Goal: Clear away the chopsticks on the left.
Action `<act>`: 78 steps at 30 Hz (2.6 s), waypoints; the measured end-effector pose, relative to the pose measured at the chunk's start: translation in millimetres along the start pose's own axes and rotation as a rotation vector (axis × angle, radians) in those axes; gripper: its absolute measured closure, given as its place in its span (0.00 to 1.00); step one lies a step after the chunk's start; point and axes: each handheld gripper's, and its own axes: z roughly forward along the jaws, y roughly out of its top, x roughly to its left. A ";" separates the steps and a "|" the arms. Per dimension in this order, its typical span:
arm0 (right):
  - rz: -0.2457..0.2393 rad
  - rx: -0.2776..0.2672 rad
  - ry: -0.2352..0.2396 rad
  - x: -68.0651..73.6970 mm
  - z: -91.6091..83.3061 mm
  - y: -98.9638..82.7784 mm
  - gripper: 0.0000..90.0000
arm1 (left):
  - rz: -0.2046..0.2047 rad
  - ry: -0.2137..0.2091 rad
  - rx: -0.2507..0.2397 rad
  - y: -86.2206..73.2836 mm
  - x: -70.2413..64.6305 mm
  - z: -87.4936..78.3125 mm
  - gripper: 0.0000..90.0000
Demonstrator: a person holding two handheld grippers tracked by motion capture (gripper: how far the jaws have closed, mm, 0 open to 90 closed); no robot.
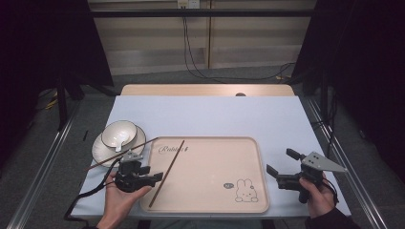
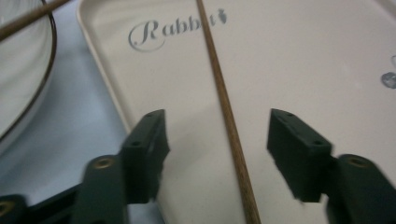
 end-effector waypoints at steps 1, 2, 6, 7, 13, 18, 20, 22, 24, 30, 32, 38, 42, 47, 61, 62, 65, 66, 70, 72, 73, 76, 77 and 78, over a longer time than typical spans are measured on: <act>0.000 -0.001 0.000 0.0 0.0 0.0 0.02 | 0.005 -0.006 -0.020 0.4 0.9 -2.4 0.37; 0.001 0.000 0.000 0.0 0.0 0.0 0.02 | 0.011 -0.023 -0.026 1.2 2.4 -5.0 0.34; 0.002 -0.002 -0.001 0.0 -0.2 0.1 0.02 | 0.054 -0.014 -0.064 1.5 6.1 -15.0 0.19; 0.001 -0.002 -0.001 0.0 -0.2 0.0 0.02 | 0.063 -0.021 -0.080 1.2 7.2 -17.7 0.17; 0.001 -0.002 -0.001 0.0 -0.2 0.0 0.02 | 0.110 -0.061 -0.129 -1.4 17.0 -34.5 0.06; 0.003 -0.001 -0.002 0.0 -0.1 0.1 0.02 | 0.092 -0.138 -0.163 -9.5 40.2 -50.2 0.03; 0.002 -0.002 -0.004 0.0 0.2 0.0 0.02 | 0.103 -0.130 -0.175 -12.9 46.9 -56.3 0.03; 0.003 -0.001 -0.004 0.1 0.3 0.1 0.02 | 0.099 -0.147 -0.186 -15.9 54.4 -60.8 0.03; 0.002 -0.002 -0.005 0.0 0.3 0.1 0.02 | 0.106 -0.112 -0.177 -17.1 58.7 -64.3 0.03; 0.003 -0.002 -0.005 0.0 0.3 0.1 0.02 | 0.172 -0.109 -0.186 -16.1 72.6 -73.8 0.05; 0.002 -0.002 -0.005 -0.1 0.3 0.0 0.02 | 0.189 -0.094 -0.191 -15.2 78.0 -77.1 0.05; 0.004 0.000 -0.005 0.0 0.5 0.0 0.02 | 0.240 -0.094 -0.165 -12.4 98.4 -83.0 0.07; 0.004 0.000 -0.007 -0.1 0.6 0.0 0.02 | 0.246 -0.077 -0.155 -11.6 111.6 -84.2 0.08; 0.004 0.001 -0.005 0.1 0.9 -0.1 0.02 | 0.254 -0.103 -0.133 -5.1 127.3 -78.9 0.08; 0.004 0.003 -0.004 0.1 0.9 -0.3 0.02 | 0.296 0.001 -0.027 4.4 150.7 -52.3 0.16; 0.003 0.004 -0.004 -0.2 0.8 -0.2 0.02 | 0.300 -0.015 -0.015 5.2 151.7 -51.6 0.21; 0.003 0.002 -0.006 0.0 1.0 -0.3 0.02 | 0.324 -0.014 0.041 7.1 152.9 -49.4 0.31; 0.003 0.003 -0.006 0.1 0.8 -0.3 0.02 | 0.312 -0.018 0.037 6.7 153.1 -47.7 0.34; 0.003 0.003 -0.006 0.1 0.9 -0.3 0.02 | 0.326 -0.011 0.068 6.1 157.1 -43.7 0.48; 0.003 0.004 -0.006 0.1 0.8 -0.4 0.02 | 0.330 -0.013 0.083 5.4 157.6 -41.6 0.56; 0.004 0.005 -0.003 -0.1 0.6 -0.3 0.02 | 0.330 -0.001 0.084 5.1 157.0 -40.7 0.58; 0.002 0.003 -0.007 0.0 0.9 -0.3 0.02 | 0.333 -0.008 0.077 4.6 157.1 -38.7 0.65; 0.003 0.004 -0.007 0.1 1.0 -0.3 0.02 | 0.334 -0.017 0.081 4.6 157.3 -38.2 0.66; 0.003 0.003 -0.007 0.1 1.0 -0.3 0.02 | 0.339 -0.014 0.087 5.1 157.2 -38.4 0.68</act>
